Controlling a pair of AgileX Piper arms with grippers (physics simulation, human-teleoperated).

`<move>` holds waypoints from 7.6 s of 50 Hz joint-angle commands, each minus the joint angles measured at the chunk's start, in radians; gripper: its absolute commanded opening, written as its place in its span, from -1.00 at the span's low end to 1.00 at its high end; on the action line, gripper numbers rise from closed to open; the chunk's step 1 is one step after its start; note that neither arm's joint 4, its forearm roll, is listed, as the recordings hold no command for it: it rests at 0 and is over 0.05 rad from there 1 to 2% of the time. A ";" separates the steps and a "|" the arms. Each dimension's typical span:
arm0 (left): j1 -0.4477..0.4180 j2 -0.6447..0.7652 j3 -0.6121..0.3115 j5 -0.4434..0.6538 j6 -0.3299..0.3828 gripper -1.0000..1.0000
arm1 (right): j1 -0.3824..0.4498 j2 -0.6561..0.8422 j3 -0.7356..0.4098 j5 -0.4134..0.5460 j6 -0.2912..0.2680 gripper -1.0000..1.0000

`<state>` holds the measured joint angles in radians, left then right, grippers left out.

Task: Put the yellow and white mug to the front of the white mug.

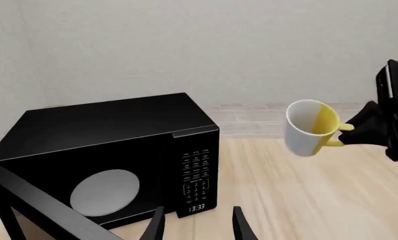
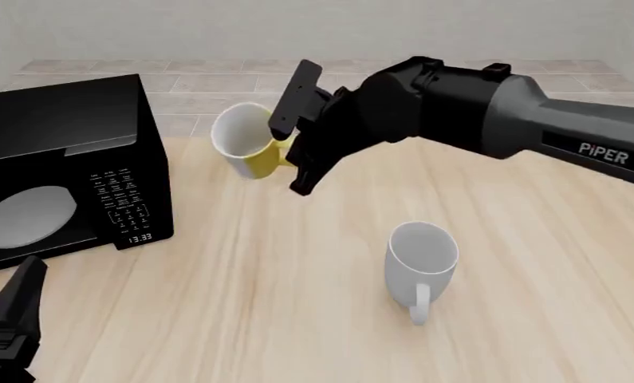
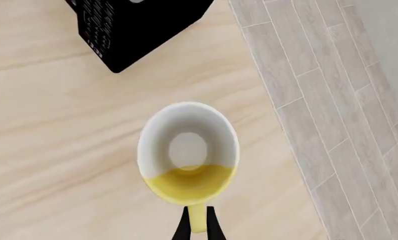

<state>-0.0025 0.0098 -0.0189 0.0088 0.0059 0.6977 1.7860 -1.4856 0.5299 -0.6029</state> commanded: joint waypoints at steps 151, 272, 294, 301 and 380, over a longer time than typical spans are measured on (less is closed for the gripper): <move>0.000 0.002 -0.006 0.003 0.000 1.00 | -0.441 -0.431 0.432 -0.088 0.208 -1.00; 0.000 0.002 -0.006 0.003 0.000 1.00 | -0.494 -0.032 0.461 -0.369 0.306 -1.00; 0.000 0.002 -0.006 0.003 0.000 1.00 | -0.508 0.027 0.442 -0.387 0.311 -1.00; 0.000 0.002 -0.006 0.003 0.000 1.00 | -0.506 0.052 0.434 -0.395 0.313 -1.00; 0.000 0.002 -0.006 0.003 0.000 1.00 | -0.496 -0.027 0.439 -0.352 0.308 1.00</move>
<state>-0.0024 0.0121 -0.0245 0.0121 0.0059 0.1964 1.8164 -1.0538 0.1502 -0.2924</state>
